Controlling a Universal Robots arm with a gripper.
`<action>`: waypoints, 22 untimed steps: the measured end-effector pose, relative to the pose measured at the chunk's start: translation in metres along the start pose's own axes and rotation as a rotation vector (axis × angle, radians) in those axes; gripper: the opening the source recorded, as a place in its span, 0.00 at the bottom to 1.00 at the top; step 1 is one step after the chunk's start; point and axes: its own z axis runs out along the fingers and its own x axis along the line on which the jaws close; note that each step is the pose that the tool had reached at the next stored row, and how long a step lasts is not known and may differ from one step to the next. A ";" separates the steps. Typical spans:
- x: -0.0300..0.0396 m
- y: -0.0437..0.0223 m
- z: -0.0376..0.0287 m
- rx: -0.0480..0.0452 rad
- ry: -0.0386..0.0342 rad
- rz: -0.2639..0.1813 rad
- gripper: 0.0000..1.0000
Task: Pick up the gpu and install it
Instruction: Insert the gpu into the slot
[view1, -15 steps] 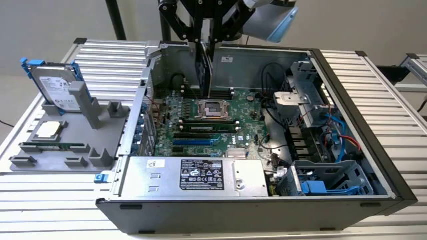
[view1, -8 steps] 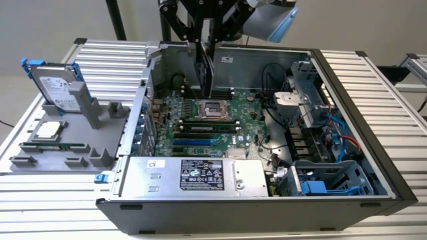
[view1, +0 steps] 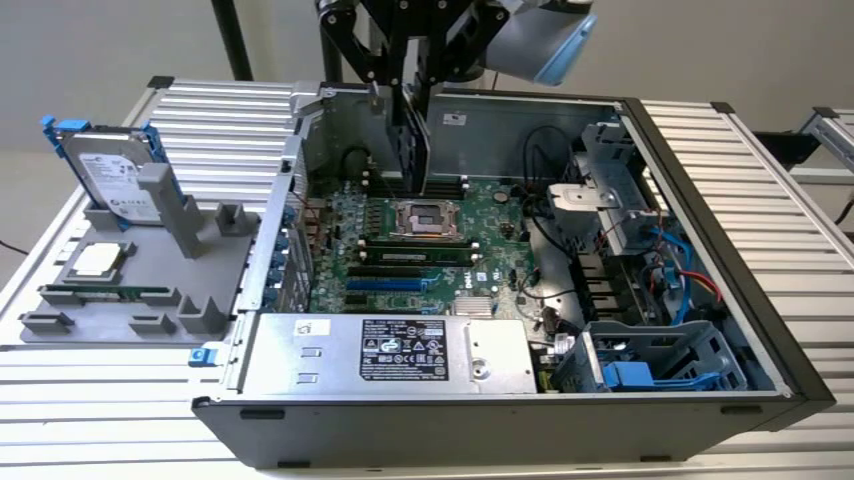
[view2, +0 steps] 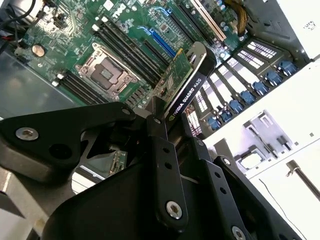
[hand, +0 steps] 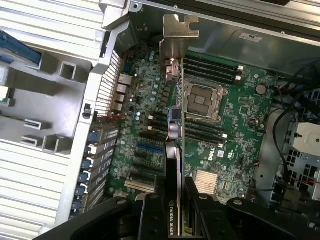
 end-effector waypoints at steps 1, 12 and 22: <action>0.0000 0.0000 0.0000 0.0000 0.0002 -0.006 0.00; 0.0000 0.0000 -0.0003 0.0008 0.0032 -0.071 0.00; 0.0000 0.0000 -0.0004 0.0015 0.0057 -0.124 0.00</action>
